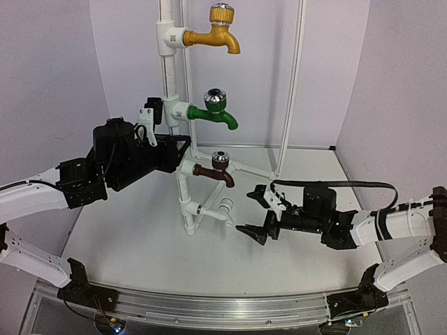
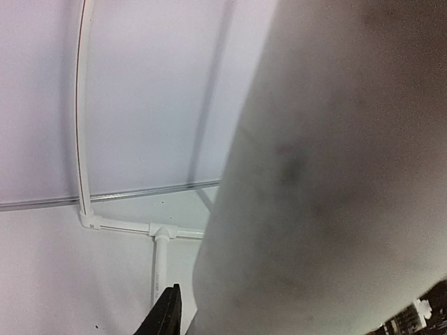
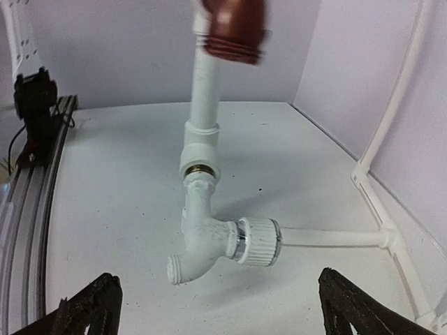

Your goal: Install the water faucets

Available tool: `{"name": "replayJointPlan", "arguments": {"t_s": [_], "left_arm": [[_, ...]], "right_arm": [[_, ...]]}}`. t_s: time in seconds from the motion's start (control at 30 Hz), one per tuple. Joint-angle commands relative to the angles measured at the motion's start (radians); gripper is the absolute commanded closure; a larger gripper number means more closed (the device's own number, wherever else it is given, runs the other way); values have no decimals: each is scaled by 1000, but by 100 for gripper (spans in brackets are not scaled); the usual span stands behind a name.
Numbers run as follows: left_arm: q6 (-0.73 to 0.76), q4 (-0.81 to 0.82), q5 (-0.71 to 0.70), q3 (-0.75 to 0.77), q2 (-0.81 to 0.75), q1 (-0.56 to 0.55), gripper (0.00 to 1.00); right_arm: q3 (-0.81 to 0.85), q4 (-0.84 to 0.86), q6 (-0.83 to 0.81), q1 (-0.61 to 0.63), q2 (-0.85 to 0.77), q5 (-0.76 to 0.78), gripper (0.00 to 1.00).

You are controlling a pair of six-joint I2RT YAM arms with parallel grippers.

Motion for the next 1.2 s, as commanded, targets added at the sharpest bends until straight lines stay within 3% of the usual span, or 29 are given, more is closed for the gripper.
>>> {"name": "replayJointPlan", "arguments": {"t_s": [0.0,0.23,0.4,0.63,0.77,1.03,1.17], "left_arm": [[-266,-147,127,0,33,-14,100],[-266,-152,128,5,26,-14,100],[-270,-156,123,5,20,-14,100],[-268,-156,126,10,26,-14,100],[-268,-156,126,9,25,-14,100],[-267,-156,132,17,32,-14,100],[-269,-156,134,14,27,-14,100]], "right_arm": [[87,-25,-326,25,62,-61,2],[178,26,-395,50,215,-79,2],[202,116,-379,52,293,-46,7],[157,347,-174,52,391,24,32],[113,462,-47,53,417,70,41],[134,498,290,51,465,74,63],[128,504,473,52,468,77,79]]}}
